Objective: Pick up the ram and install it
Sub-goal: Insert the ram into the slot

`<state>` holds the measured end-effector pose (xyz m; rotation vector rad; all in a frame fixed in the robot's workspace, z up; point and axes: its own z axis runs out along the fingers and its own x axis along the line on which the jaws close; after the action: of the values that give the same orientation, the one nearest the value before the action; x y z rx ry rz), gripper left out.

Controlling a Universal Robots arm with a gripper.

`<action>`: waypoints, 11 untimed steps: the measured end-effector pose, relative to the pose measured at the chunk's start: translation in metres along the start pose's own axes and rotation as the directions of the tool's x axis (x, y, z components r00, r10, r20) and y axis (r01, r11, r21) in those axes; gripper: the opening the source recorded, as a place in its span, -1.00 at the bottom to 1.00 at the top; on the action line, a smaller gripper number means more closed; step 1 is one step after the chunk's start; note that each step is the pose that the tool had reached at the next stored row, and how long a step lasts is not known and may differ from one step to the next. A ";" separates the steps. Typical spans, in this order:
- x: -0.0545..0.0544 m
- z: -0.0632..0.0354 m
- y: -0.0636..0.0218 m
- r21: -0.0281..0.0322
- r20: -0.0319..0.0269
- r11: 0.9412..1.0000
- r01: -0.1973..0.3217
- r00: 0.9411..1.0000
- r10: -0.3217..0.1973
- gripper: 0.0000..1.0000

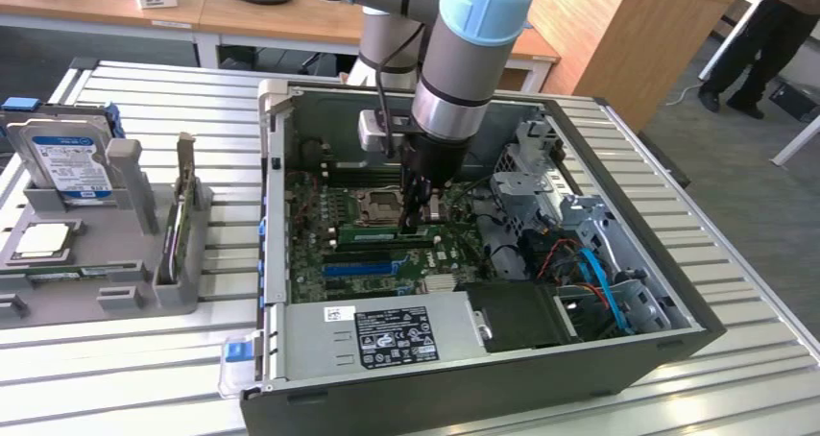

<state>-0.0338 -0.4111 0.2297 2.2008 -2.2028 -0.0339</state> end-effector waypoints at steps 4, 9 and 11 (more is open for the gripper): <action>0.000 0.0009 -0.0001 0.000 0.000 1.000 0.000 1.000 0.000 -0.76; 0.000 0.0030 -0.0001 0.000 0.000 1.000 0.000 1.000 0.000 -0.76; 0.000 0.0036 -0.0001 0.000 0.000 1.000 0.000 1.000 0.000 -0.76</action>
<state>-0.0337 -0.4112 0.2262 2.2009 -2.2028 -0.0338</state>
